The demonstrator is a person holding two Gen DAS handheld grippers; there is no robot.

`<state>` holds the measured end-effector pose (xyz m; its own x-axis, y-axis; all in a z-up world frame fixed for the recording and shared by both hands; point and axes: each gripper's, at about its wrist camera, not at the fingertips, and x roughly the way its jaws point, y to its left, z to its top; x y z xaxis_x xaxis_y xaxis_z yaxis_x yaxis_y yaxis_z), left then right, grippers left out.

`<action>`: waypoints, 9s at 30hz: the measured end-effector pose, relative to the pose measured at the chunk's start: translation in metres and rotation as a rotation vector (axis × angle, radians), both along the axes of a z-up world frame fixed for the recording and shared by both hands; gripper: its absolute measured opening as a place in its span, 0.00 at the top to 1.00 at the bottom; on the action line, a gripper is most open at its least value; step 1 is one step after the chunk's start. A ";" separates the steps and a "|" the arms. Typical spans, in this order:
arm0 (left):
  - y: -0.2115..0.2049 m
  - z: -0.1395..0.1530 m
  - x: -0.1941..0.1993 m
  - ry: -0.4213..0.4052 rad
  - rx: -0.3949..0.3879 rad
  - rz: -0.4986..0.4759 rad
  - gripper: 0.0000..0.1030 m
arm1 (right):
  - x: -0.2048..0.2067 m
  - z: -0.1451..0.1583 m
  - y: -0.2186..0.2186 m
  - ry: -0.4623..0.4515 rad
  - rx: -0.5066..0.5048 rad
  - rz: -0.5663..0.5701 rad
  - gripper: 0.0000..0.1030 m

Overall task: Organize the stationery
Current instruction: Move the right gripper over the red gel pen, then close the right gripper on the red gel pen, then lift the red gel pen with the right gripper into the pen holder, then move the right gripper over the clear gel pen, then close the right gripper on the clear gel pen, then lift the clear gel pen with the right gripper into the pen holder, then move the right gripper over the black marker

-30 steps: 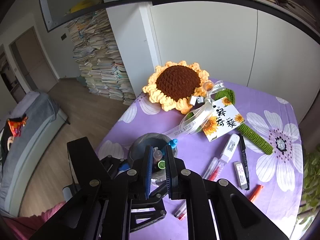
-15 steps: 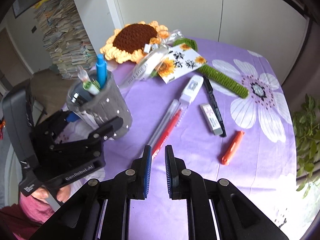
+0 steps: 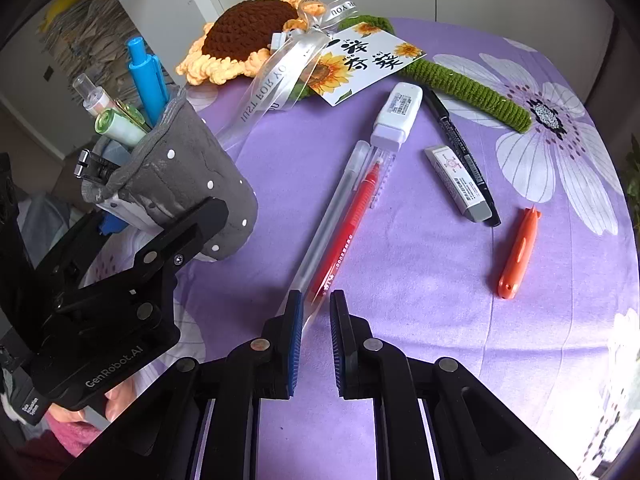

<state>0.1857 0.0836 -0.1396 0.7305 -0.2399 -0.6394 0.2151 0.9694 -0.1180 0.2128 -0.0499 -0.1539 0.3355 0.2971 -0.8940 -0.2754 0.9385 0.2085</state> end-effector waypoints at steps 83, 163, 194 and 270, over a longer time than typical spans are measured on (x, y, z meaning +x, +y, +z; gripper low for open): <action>0.001 -0.003 0.003 0.011 -0.004 -0.001 0.30 | -0.033 0.212 0.008 -0.598 0.096 0.133 0.85; 0.000 -0.003 0.002 0.014 -0.006 -0.001 0.30 | -0.082 0.000 -0.060 0.054 -0.304 0.154 0.90; 0.001 -0.003 0.002 0.015 -0.007 -0.001 0.30 | 0.029 -0.001 -0.005 -0.084 -0.256 0.187 0.87; 0.000 -0.004 0.000 0.019 -0.010 -0.002 0.30 | 0.083 0.021 -0.079 -0.136 -0.099 -0.114 0.78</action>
